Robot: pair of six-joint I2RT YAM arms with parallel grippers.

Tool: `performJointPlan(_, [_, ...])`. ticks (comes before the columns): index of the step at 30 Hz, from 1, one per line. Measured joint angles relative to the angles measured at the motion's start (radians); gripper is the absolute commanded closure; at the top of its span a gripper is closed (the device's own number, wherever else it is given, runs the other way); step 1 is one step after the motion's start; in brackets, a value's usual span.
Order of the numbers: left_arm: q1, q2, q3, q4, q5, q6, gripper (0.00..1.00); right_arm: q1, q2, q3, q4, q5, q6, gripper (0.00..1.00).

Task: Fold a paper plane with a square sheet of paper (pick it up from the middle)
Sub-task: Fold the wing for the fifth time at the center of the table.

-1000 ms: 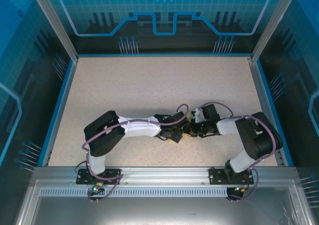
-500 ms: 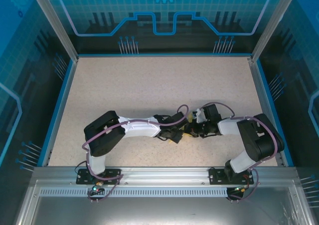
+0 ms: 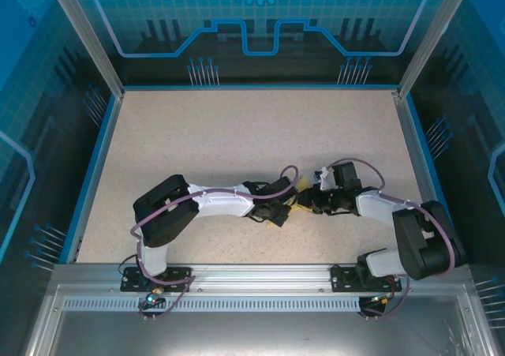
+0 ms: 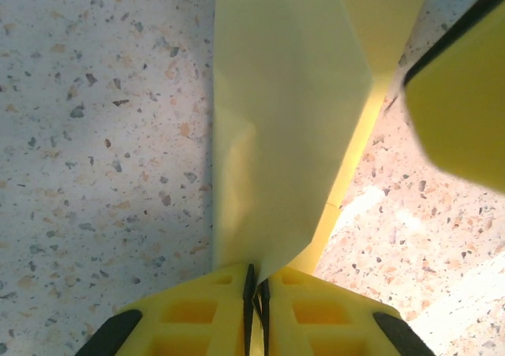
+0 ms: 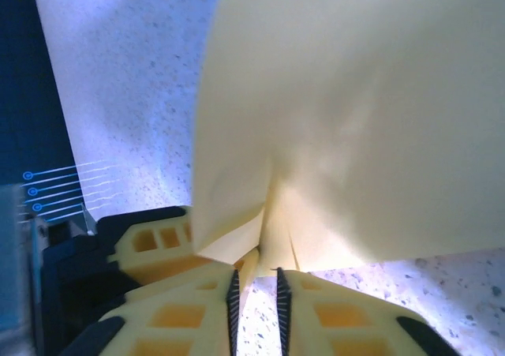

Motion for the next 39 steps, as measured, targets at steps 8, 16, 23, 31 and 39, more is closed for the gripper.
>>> performJointPlan(8, [0.009, 0.000, -0.008, 0.021, 0.019, 0.000, 0.86, -0.008, 0.008, 0.023, -0.031, -0.013, -0.007, 0.64])
performJointPlan(16, [0.011, 0.000, -0.011, 0.033, 0.026, 0.007, 0.86, -0.008, 0.072, 0.036, 0.016, -0.039, 0.018, 0.61])
performJointPlan(23, [0.014, 0.000, -0.012, 0.037, 0.031, 0.009, 0.86, -0.011, 0.106, 0.015, 0.106, -0.074, 0.068, 0.61])
performJointPlan(31, [0.015, 0.000, -0.023, 0.071, 0.046, 0.019, 0.85, -0.076, 0.092, -0.025, 0.175, -0.151, 0.103, 0.60])
performJointPlan(39, [0.021, 0.000, -0.025, 0.074, 0.060, 0.019, 0.85, -0.077, 0.109, -0.035, 0.217, -0.174, 0.131, 0.60])
